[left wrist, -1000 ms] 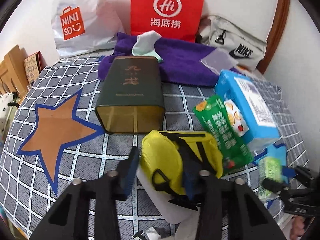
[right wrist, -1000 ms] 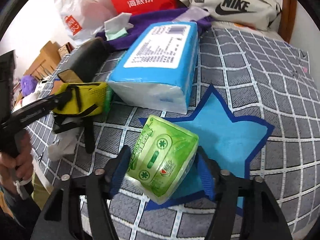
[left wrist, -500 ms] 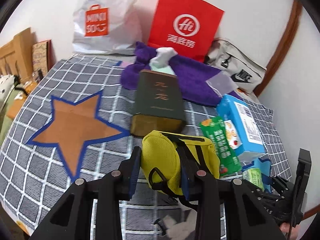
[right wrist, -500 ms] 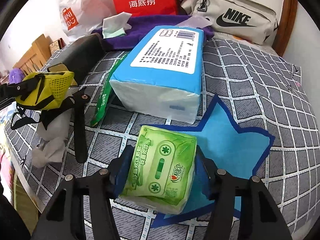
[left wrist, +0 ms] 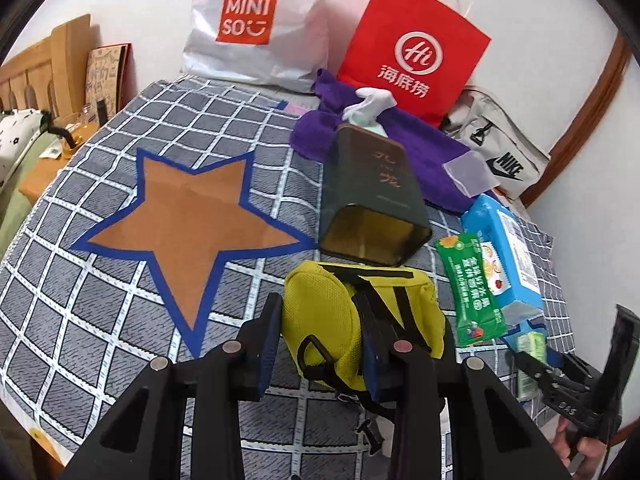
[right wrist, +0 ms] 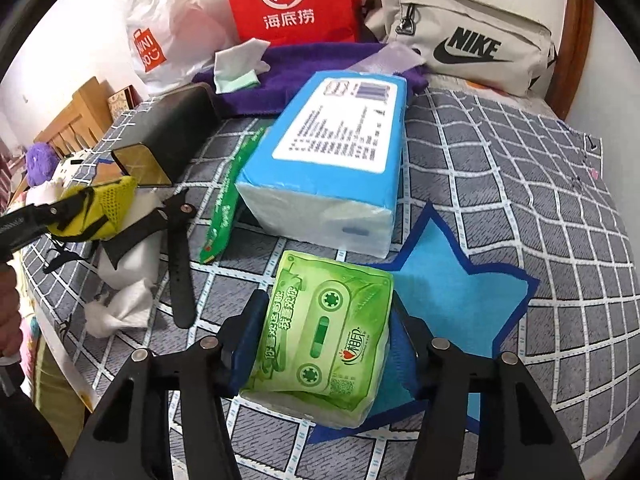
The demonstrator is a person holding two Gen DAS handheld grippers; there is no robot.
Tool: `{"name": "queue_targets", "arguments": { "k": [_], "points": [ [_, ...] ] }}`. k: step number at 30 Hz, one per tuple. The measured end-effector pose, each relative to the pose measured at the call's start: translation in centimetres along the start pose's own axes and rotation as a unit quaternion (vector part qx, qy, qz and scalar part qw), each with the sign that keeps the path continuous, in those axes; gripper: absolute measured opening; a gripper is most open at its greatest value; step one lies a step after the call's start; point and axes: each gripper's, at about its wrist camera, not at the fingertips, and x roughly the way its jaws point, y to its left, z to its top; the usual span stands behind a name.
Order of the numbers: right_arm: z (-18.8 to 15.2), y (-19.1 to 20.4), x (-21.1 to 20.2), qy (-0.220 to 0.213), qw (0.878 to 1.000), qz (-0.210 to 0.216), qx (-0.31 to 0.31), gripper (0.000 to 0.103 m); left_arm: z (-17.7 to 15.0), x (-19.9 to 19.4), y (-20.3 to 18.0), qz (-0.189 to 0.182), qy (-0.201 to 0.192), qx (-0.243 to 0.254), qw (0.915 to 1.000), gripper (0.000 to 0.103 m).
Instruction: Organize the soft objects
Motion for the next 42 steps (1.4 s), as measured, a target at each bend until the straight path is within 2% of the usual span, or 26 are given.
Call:
{"name": "queue_targets", "arguments": {
  "k": [6,12,16,23,28,42],
  "points": [
    [1.1,0.4,-1.9,-0.006,1.000,0.016,0.003,0.057,1.0,-1.0,-0.3,-0.010,-0.007,0.006,0.9999,0.033],
    [2.8,0.7,-4.0,-0.034,0.999,0.026,0.000,0.057,2.9,-2.5,-1.3,-0.015,-0.023,0.018,0.9995,0.033],
    [4.3,0.6,-4.5,-0.037,0.999,0.011,-0.010,0.057,4.1,-3.2,-2.1,-0.023,-0.030,0.023,0.9990,0.033],
    [7.6,0.2,-4.7,-0.046,0.998,0.025,-0.020,0.057,6.7,-3.6,-4.4,-0.016,-0.044,0.045,0.9979,0.033],
    [10.2,-0.3,-3.8,-0.044,0.998,0.029,-0.017,0.057,8.9,-2.9,-5.5,-0.010,-0.047,0.051,0.9976,0.033],
    [18.2,-1.4,-1.4,-0.074,0.997,0.029,-0.018,0.057,14.6,1.2,-8.4,0.001,-0.044,0.069,0.9967,0.033]
  ]
}}
